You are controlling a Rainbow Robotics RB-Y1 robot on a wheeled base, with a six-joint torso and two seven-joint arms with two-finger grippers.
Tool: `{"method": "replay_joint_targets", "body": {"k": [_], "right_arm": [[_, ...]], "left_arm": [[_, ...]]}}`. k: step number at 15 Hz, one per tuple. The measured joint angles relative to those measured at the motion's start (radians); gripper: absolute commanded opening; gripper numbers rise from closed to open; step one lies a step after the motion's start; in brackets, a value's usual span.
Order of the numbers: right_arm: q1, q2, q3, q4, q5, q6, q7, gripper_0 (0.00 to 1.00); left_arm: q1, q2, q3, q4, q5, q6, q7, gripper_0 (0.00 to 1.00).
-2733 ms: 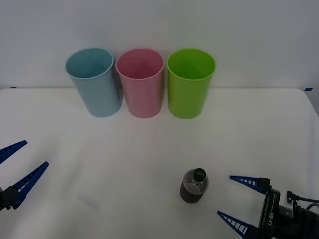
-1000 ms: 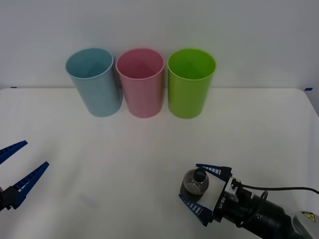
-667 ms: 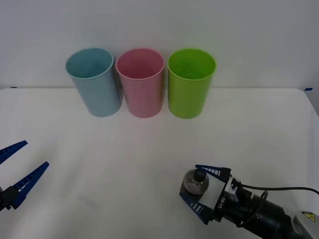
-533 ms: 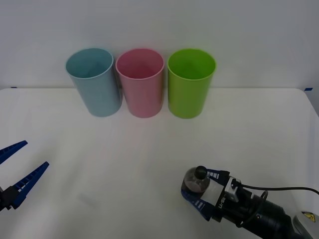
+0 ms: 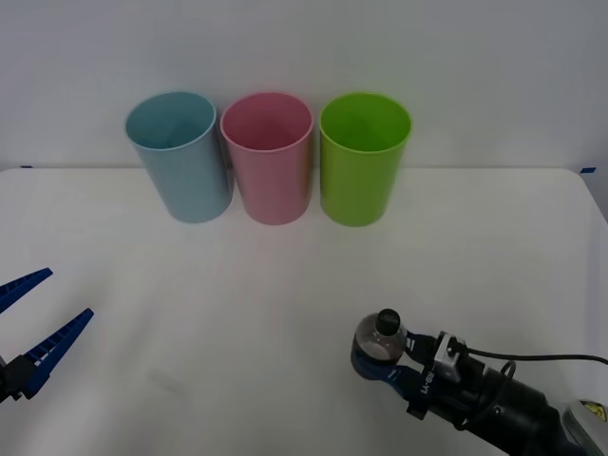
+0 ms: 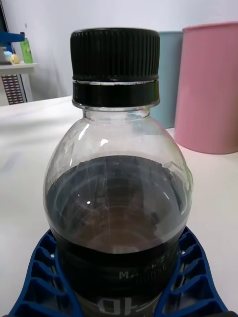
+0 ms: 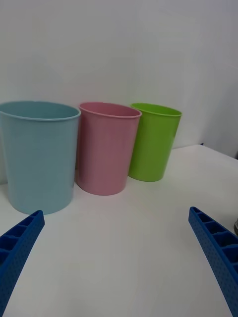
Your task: Grasp the object on the table and drop it into the matching bin: aluminum can to the light blue bin, PET bottle to the pink bin.
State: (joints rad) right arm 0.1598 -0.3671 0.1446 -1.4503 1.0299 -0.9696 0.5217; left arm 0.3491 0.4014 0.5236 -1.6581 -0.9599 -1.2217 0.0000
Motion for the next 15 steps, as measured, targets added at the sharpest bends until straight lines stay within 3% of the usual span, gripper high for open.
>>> {"method": "replay_joint_targets", "body": {"k": [6,15], "right_arm": [[0.000,-0.059,-0.026,-0.171,-0.025,0.032,-0.043,0.00],[0.000,-0.141,-0.140,-0.407,-0.033,0.054,-0.366,0.00]], "left_arm": [[0.000,0.000,0.000,0.000,0.000,0.000,0.000,1.00],[0.000,0.000,0.000,0.000,0.000,0.000,0.000,1.00]]}}
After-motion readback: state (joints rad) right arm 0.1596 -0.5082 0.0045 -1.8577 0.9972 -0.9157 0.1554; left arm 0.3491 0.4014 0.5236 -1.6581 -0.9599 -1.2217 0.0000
